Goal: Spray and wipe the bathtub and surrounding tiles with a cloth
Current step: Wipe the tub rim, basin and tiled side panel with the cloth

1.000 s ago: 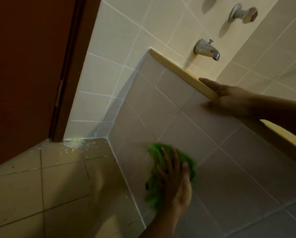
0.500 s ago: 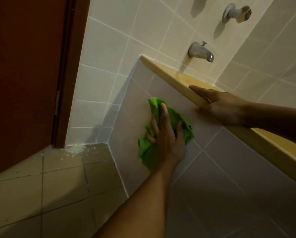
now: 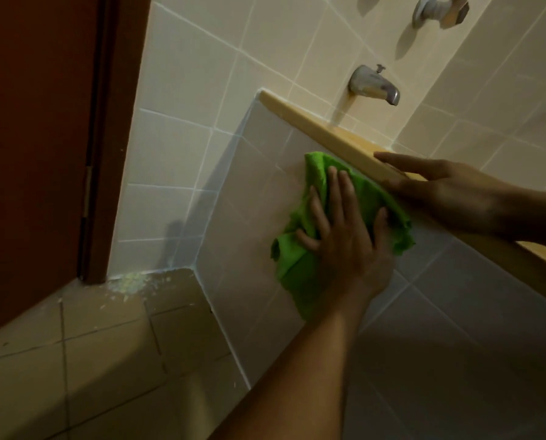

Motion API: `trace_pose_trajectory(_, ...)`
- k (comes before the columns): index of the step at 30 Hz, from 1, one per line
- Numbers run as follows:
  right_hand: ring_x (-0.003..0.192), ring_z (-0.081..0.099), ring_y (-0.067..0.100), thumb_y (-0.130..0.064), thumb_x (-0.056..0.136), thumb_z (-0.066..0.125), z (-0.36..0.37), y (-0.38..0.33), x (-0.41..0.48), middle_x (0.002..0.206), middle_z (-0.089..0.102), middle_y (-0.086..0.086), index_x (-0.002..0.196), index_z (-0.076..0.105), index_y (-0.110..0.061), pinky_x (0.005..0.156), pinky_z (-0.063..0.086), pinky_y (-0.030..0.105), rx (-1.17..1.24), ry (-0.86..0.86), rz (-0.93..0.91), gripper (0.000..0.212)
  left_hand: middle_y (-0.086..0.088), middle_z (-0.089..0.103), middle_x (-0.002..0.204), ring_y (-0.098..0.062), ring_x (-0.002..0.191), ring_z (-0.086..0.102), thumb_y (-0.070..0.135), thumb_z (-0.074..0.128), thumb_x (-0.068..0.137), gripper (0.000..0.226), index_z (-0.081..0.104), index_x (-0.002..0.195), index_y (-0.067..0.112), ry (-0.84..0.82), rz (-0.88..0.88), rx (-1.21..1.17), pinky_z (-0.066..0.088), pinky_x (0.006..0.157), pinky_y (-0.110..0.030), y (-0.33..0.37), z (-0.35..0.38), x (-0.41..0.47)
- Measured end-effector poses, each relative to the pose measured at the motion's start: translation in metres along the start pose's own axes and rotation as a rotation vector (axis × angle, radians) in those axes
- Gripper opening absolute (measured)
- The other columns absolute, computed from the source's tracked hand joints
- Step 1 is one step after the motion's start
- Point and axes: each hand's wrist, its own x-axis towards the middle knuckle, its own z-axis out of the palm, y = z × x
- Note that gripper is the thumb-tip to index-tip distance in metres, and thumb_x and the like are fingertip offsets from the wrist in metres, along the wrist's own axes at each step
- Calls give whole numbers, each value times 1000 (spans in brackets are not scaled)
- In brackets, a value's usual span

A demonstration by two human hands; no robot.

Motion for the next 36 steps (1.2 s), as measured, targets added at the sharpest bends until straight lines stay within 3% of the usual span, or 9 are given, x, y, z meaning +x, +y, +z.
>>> trace_pose_trajectory(3,134,49,23,-62,98,43,3,2,10,153,46,-9,129,30,-82,114,38,51,24,3,11,39,19,-21,167,-16,156,-17,59,14,104,68,-8,162,32,-8,-16,2,-5,113,-71,2,0,17)
trace_pose_trajectory(8,140,43,19,-64,95,40,9,-10,33,155,44,-11,142,33,-68,117,33,43,23,-8,11,47,19,-21,167,-16,156,-17,60,23,103,73,-9,162,33,4,-68,-21,-5,112,-72,-7,-2,44)
trace_pose_trajectory(14,133,46,26,-60,98,37,12,-24,60,155,44,0,148,27,-62,100,34,35,-125,19,13,51,22,-16,167,-17,156,-13,61,23,102,72,-7,162,35,-1,-350,-79,-4,114,-72,-42,2,72)
trace_pose_trajectory(21,91,55,19,-58,99,44,17,-43,87,137,53,7,152,20,-59,83,39,34,-226,-9,10,59,20,-15,168,-19,157,-6,62,22,103,69,-8,161,40,-46,-643,-78,3,117,-68,-121,5,53)
trace_pose_trajectory(26,129,48,32,-51,100,51,21,-53,112,155,41,7,157,10,-51,98,33,35,-351,-4,-11,70,16,-11,170,-25,157,2,59,30,104,70,-6,161,39,-73,-832,-94,10,120,-61,-194,10,-1)
trace_pose_trajectory(29,135,44,34,-51,100,52,23,-58,117,157,39,9,156,8,-53,108,33,38,-350,-5,4,71,6,-4,172,-30,156,9,80,11,82,93,-7,159,32,-88,-883,-81,8,123,-54,-233,16,-39)
trace_pose_trajectory(31,134,44,34,-51,100,52,24,-58,117,157,39,9,156,8,-54,108,33,38,-342,-2,1,71,-7,17,170,-42,146,35,73,5,87,91,13,162,21,-71,-883,-5,24,118,-63,-250,27,-66)
trace_pose_trajectory(33,134,45,33,-53,99,53,25,-59,118,157,39,7,155,9,-56,107,34,38,-329,9,-1,71,-17,45,156,-48,112,63,56,17,106,68,39,155,14,-99,-938,68,46,97,-64,-275,64,-92)
trace_pose_trajectory(36,136,43,33,-53,99,52,24,-58,120,158,37,6,154,8,-57,108,33,38,-324,8,-3,70,-12,52,152,-40,104,63,54,25,107,62,52,150,17,-102,-808,283,44,98,-60,-257,89,-122)
